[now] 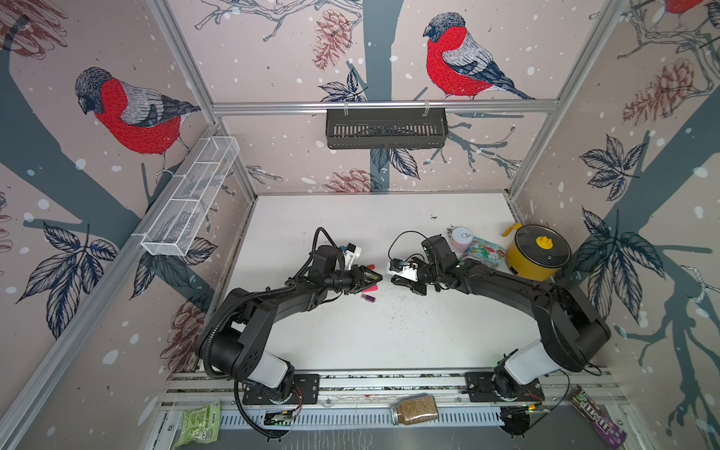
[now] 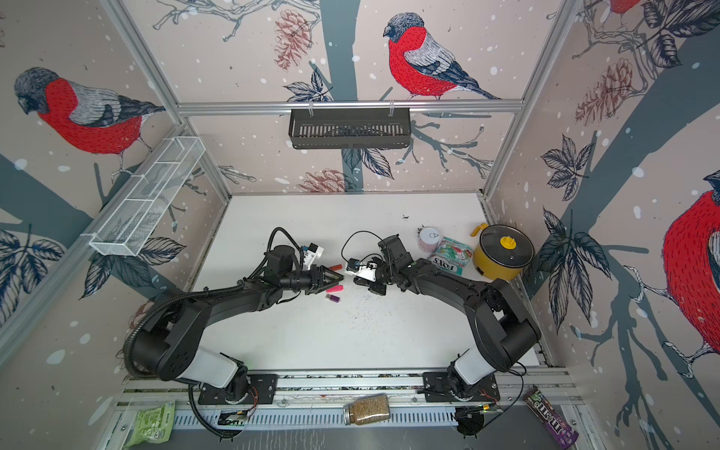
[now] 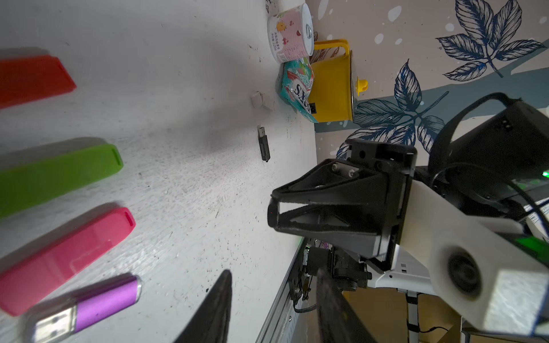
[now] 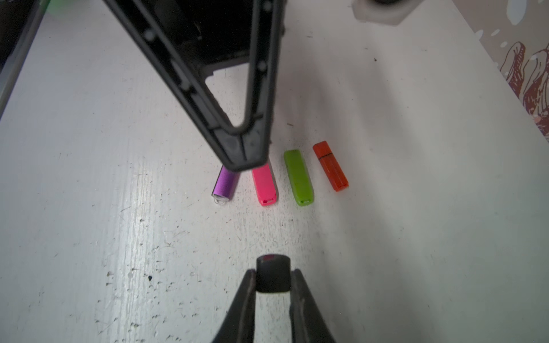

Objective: Close the usb drive cover
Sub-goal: Pick up the cover from the center of the board.

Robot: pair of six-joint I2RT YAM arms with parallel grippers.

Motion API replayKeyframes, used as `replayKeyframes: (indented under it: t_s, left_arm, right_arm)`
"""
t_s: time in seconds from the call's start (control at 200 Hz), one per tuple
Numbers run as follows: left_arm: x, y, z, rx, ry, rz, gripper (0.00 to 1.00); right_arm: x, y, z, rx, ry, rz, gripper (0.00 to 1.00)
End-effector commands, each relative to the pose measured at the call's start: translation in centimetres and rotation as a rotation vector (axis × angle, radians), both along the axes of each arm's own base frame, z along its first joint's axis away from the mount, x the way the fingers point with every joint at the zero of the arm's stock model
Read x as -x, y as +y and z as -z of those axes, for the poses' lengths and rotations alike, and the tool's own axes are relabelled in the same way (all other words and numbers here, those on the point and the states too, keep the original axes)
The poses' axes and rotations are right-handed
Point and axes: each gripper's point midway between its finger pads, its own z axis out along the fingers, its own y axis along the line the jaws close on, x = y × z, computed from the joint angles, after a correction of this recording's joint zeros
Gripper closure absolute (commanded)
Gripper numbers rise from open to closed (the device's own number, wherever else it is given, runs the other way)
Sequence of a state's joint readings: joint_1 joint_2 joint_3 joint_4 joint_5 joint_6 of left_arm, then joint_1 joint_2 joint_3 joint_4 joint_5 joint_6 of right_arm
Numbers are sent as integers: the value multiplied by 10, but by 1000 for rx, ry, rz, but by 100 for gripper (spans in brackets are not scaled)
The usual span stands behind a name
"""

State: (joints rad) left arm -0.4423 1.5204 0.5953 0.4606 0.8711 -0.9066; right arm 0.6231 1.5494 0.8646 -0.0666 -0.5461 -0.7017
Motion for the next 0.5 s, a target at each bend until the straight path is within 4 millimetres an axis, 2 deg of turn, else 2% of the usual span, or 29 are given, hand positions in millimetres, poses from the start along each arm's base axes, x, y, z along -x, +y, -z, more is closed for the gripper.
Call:
replayKeyframes:
  t_s: [0.0,0.495]
  left_arm:
    - [-3,-8,-12,51,-36,29,55]
    - [-5,-18,-3,54,-3,58,65]
  right_arm:
    - [3,9,-9,-48,6,-10,78]
    - [8,25,-10,-84,11,-28,78]
